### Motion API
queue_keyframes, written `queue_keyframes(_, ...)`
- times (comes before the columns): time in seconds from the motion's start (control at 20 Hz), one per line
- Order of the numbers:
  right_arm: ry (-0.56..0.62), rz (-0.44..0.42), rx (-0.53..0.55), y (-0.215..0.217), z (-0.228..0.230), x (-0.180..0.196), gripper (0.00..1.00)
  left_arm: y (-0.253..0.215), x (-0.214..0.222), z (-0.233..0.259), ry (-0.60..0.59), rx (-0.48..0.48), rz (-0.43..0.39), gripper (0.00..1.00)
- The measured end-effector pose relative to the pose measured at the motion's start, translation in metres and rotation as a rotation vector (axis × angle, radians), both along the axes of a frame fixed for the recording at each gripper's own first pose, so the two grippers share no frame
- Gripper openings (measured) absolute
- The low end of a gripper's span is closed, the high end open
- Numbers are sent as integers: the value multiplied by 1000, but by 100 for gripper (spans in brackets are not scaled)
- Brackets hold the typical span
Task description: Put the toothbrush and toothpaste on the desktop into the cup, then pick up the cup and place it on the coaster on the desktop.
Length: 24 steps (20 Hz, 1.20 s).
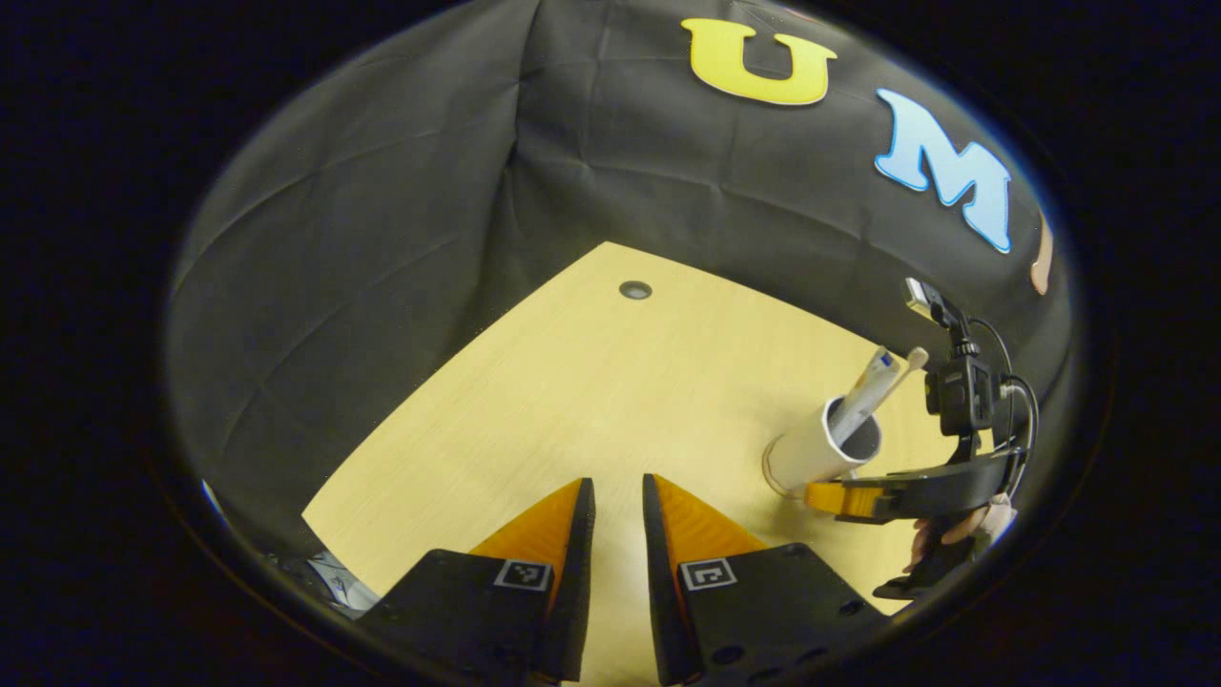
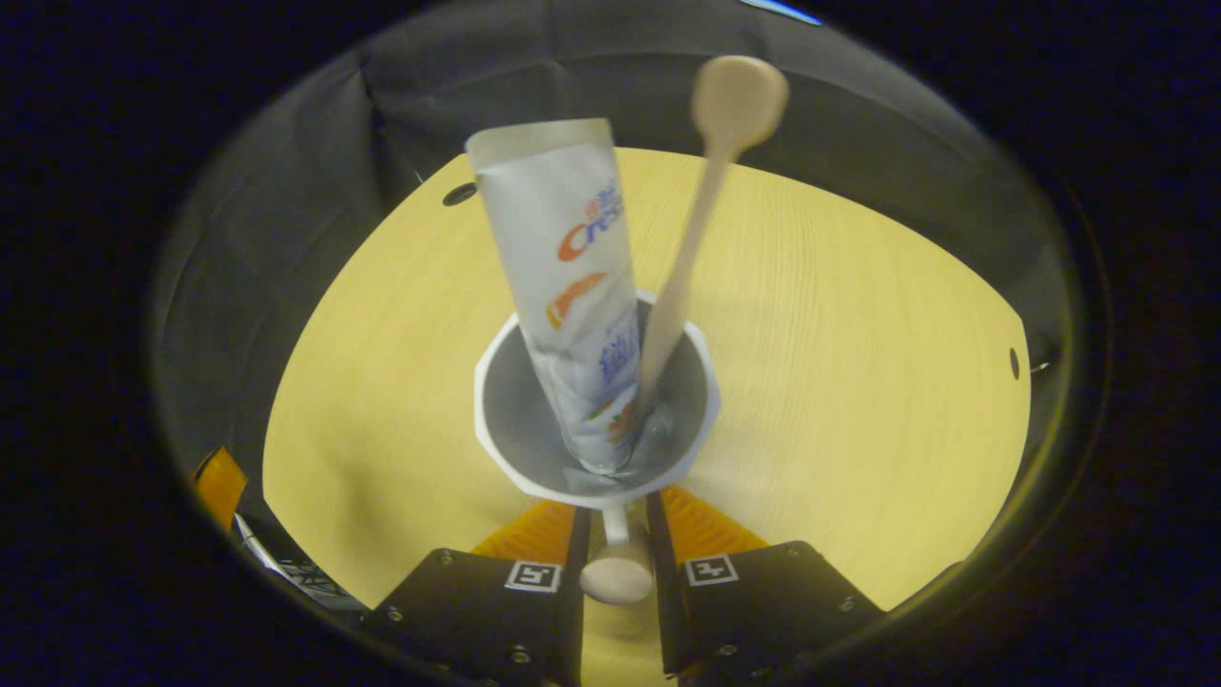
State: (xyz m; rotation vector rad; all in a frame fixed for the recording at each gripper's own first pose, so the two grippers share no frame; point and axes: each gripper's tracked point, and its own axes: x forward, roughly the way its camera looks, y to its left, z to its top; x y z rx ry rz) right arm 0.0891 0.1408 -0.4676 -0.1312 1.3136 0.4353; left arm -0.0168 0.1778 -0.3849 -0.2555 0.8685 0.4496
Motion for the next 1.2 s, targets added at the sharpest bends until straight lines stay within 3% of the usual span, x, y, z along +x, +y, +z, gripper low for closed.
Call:
queue_keyframes(0.1, -12, -10, 7, 1, 4, 1, 33, 0, 4, 1, -7, 2, -12, 39)
queue_keyframes(0.15, -22, -13, 11, -1, 9, 1, 42, 1, 8, -1, -11, 6, -20, 35)
queue_keyframes(0.2, -35, -16, 16, -2, 15, 2, 33, 1, 11, -2, -16, 8, -27, 35)
queue_keyframes(0.55, -123, -106, 106, -19, 84, -6, 32, 10, 51, -35, -82, 15, -103, 35)
queue_keyframes(0.65, -174, -139, 134, -27, 112, -5, 32, 21, 68, -37, -119, 27, -139, 39)
queue_keyframes(0.75, -224, -179, 173, -35, 142, -5, 32, 27, 81, -39, -164, 38, -179, 31)
queue_keyframes(0.8, -252, -199, 194, -38, 157, -5, 32, 28, 84, -36, -189, 44, -198, 35)
queue_keyframes(0.85, -287, -216, 216, -41, 172, -4, 32, 30, 88, -35, -212, 51, -214, 31)
queue_keyframes(1.05, -450, -275, 310, -55, 242, 4, 32, 33, 97, -6, -323, 101, -289, 31)
queue_keyframes(1.2, -618, -314, 345, -73, 301, 12, 32, 29, 98, 33, -425, 136, -342, 35)
